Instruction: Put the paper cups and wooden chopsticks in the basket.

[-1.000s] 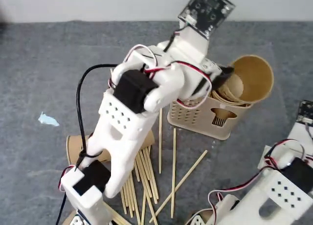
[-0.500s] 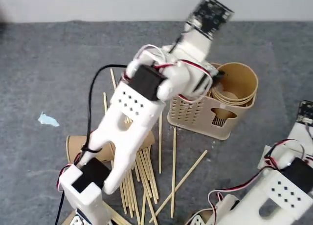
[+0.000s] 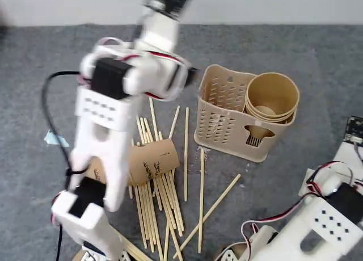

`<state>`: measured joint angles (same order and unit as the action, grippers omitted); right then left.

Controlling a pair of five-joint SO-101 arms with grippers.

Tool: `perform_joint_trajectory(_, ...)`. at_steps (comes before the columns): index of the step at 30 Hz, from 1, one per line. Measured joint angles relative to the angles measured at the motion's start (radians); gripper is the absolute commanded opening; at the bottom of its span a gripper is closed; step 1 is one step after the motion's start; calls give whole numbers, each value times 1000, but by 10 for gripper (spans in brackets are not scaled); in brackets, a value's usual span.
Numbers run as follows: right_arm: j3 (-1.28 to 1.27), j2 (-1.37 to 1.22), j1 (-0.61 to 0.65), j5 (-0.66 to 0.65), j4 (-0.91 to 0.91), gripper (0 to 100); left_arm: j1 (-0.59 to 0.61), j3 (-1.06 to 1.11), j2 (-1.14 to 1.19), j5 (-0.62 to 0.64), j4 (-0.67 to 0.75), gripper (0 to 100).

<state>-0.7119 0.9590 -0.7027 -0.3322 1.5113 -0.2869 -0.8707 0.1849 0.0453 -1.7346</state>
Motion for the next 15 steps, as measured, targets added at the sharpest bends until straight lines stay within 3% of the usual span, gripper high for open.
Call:
perform_joint_trajectory(4,0,0,44,-2,0,199,89,129,-114,-48,0,233)
perform_joint_trajectory(15,0,0,68,0,3,200,308,730,-506,-210,0,233)
